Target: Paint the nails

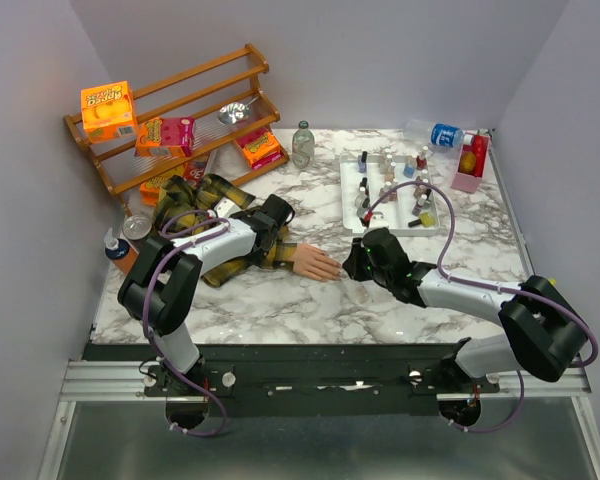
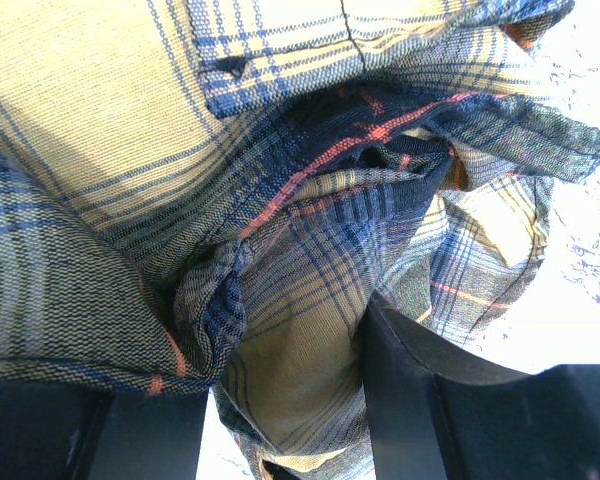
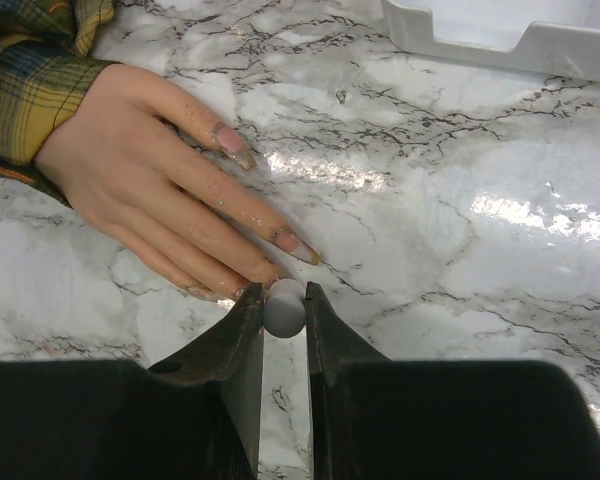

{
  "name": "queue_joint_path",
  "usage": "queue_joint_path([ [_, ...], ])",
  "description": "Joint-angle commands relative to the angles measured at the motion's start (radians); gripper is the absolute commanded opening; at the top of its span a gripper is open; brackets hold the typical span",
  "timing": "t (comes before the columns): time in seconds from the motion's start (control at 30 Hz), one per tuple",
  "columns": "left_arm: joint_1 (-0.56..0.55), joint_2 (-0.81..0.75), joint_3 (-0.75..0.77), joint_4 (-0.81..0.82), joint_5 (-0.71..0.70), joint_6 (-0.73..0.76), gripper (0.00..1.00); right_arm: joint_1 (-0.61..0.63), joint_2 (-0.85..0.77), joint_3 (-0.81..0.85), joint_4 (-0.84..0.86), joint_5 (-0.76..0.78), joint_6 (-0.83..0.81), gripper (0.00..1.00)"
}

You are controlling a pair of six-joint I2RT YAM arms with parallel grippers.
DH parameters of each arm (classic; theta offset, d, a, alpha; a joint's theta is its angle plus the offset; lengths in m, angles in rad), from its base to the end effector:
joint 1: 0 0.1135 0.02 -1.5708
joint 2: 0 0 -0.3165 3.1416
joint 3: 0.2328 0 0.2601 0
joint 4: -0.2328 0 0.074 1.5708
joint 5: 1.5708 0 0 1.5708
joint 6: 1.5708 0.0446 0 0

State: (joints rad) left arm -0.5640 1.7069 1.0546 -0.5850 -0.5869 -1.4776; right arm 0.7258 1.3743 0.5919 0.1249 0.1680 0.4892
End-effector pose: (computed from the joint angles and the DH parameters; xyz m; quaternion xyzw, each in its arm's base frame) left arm 0.2979 -0.1592 0.2161 -0.4594 0.8260 0.0136 0.3262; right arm 0.2094 0.1759 0.2159 -0.0688 0.8925 0.1890 0.4038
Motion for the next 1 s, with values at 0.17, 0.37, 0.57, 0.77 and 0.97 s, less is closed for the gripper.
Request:
queue_joint_path([
  [0.17, 0.015, 0.014, -0.03, 0.008, 0.029, 0.017, 0.49, -0.005, -0.012, -0.003, -0.019, 0.034, 0.003, 0.01],
  [0.37, 0.015, 0.014, -0.03, 0.005, 0.029, 0.017, 0.49, -0.006, -0.011, -0.006, -0.022, 0.033, 0.003, 0.01],
  [0.57, 0.015, 0.013, -0.03, 0.007, 0.029, 0.017, 0.49, -0.008, -0.018, -0.009, -0.03, 0.042, 0.003, 0.01],
  [0.77, 0.015, 0.014, -0.03, 0.007, 0.029, 0.017, 0.49, -0.008, -0.02, -0.015, -0.036, 0.045, 0.003, 0.01],
  [0.97, 0.015, 0.013, -0.03, 0.007, 0.029, 0.017, 0.49, -0.008, -0.018, -0.017, -0.041, 0.044, 0.003, 0.01],
])
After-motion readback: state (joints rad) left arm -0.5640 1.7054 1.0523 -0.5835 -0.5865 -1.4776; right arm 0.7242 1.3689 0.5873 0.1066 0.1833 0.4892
